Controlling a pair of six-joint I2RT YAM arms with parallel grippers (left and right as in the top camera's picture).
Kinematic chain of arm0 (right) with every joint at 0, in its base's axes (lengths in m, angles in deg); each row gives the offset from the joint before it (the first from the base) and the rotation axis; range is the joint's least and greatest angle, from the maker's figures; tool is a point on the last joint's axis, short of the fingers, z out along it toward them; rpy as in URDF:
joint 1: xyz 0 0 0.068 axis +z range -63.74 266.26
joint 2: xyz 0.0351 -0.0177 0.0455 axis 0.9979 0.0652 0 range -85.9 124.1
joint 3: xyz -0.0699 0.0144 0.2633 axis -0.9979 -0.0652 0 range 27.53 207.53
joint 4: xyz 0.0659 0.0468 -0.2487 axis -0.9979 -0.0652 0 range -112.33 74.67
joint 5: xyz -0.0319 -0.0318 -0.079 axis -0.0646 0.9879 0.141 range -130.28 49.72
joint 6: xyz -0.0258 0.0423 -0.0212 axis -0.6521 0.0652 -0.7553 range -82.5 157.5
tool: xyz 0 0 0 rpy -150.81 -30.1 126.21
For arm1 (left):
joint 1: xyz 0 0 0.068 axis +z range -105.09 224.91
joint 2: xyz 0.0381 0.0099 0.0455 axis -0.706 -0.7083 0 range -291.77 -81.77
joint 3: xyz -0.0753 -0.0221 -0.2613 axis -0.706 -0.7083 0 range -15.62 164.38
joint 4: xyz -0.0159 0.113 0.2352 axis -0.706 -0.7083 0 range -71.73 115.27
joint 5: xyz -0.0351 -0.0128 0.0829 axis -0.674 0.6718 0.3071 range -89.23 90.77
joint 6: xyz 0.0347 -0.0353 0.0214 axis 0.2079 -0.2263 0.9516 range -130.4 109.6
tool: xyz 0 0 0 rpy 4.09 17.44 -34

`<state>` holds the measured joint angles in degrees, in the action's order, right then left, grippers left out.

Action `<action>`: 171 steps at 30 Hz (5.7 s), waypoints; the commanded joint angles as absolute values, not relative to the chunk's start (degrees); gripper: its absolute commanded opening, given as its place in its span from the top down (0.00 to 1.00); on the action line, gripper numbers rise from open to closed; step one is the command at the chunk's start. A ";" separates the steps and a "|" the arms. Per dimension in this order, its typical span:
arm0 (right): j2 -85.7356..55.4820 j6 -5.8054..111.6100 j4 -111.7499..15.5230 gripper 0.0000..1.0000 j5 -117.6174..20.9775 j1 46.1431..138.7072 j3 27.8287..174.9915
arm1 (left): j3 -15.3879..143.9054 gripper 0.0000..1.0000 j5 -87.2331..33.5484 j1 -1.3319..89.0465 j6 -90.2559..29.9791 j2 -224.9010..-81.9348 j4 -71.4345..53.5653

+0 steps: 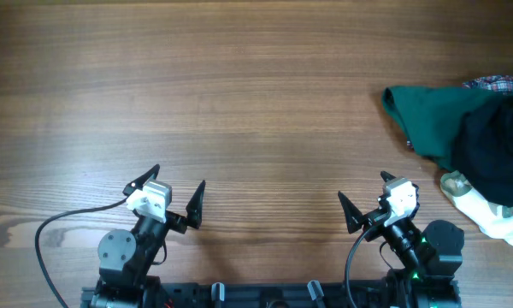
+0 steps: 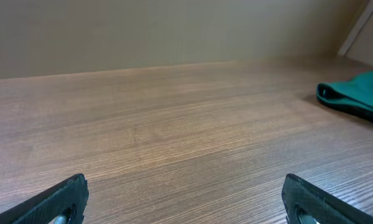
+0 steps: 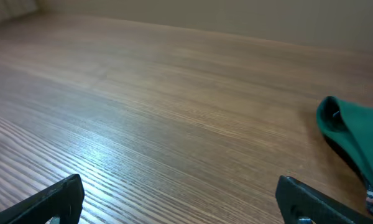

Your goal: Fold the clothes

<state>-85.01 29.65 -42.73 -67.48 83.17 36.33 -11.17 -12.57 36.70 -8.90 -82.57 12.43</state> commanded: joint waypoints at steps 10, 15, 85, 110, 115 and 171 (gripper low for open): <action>-85.50 40.25 -29.26 0.01 -76.57 83.23 36.24 | -11.54 0.00 -22.62 36.76 -6.50 -82.59 22.53; -85.47 54.63 -28.65 0.00 -75.91 83.23 35.50 | -11.54 0.00 -24.68 36.76 -14.48 -82.59 23.27; 2.74 62.13 -66.22 0.96 -61.95 50.01 125.59 | 66.62 0.00 -14.54 36.76 -20.23 -155.07 -37.14; -6.83 56.95 -54.53 0.96 -64.09 95.52 130.38 | 75.62 0.00 -10.69 36.81 -20.25 -154.11 -40.16; -4.71 56.92 -52.32 0.96 -66.06 98.58 130.38 | 75.58 0.00 -13.33 36.74 -18.67 -154.32 -40.20; 21.58 54.24 -88.80 0.15 -43.63 107.32 146.82 | 75.58 0.00 -6.67 36.81 -18.78 -162.57 -42.93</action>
